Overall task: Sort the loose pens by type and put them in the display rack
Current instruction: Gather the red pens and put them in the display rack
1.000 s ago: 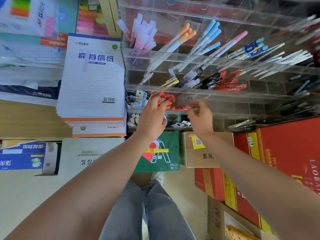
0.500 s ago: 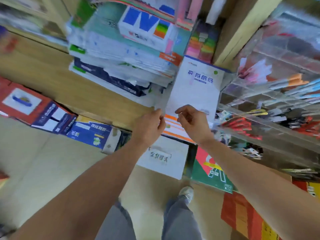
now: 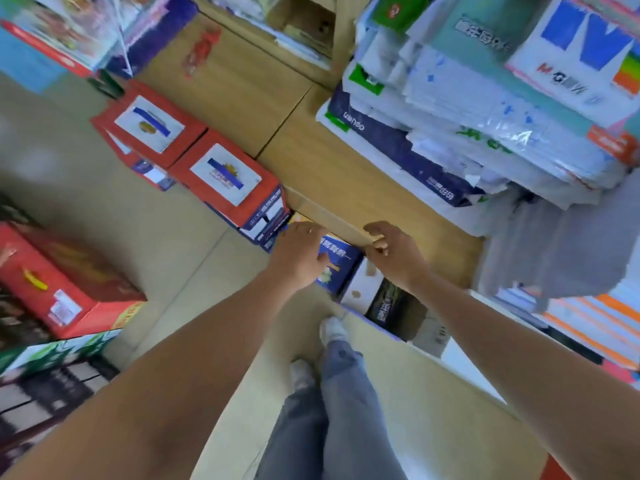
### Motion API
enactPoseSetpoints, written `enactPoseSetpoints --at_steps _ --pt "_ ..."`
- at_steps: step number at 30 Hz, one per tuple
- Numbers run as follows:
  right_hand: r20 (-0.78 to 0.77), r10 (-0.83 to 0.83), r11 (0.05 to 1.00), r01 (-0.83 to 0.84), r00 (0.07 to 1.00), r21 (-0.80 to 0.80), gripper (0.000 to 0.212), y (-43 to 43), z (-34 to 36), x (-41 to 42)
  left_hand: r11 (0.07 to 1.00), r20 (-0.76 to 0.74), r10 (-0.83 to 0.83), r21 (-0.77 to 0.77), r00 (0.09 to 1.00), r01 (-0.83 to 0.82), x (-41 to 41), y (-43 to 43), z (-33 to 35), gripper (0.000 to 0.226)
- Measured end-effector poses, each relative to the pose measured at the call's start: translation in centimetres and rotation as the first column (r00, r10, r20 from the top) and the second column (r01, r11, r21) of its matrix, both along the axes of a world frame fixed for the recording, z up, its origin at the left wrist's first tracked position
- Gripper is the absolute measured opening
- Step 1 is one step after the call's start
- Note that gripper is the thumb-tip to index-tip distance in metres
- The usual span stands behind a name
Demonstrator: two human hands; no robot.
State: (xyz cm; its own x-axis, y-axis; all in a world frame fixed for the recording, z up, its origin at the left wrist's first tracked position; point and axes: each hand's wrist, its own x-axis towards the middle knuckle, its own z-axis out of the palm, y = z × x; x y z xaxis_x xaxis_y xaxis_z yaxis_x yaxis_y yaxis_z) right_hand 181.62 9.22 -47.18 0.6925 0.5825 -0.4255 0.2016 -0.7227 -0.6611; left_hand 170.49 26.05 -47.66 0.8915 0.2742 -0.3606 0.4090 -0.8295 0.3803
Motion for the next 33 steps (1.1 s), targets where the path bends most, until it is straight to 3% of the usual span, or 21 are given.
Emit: enactPoseSetpoints --at_steps 19,25,33 --pt "-0.025 0.268 0.943 -0.268 0.963 -0.195 0.041 36.8 -8.8 9.5 0.985 -0.071 0.173 0.017 0.982 -0.172 7.2 35.2 -7.2 0.049" --pt "-0.034 0.212 0.964 -0.215 0.977 -0.159 0.039 46.4 -11.6 11.5 0.973 -0.037 0.228 0.027 0.973 -0.227 11.1 46.5 -9.3 0.044" --pt "0.000 0.052 0.990 -0.051 0.999 -0.135 0.044 58.1 -16.2 15.2 0.988 -0.028 0.152 0.008 0.988 -0.151 16.8 58.2 -14.1 0.046"
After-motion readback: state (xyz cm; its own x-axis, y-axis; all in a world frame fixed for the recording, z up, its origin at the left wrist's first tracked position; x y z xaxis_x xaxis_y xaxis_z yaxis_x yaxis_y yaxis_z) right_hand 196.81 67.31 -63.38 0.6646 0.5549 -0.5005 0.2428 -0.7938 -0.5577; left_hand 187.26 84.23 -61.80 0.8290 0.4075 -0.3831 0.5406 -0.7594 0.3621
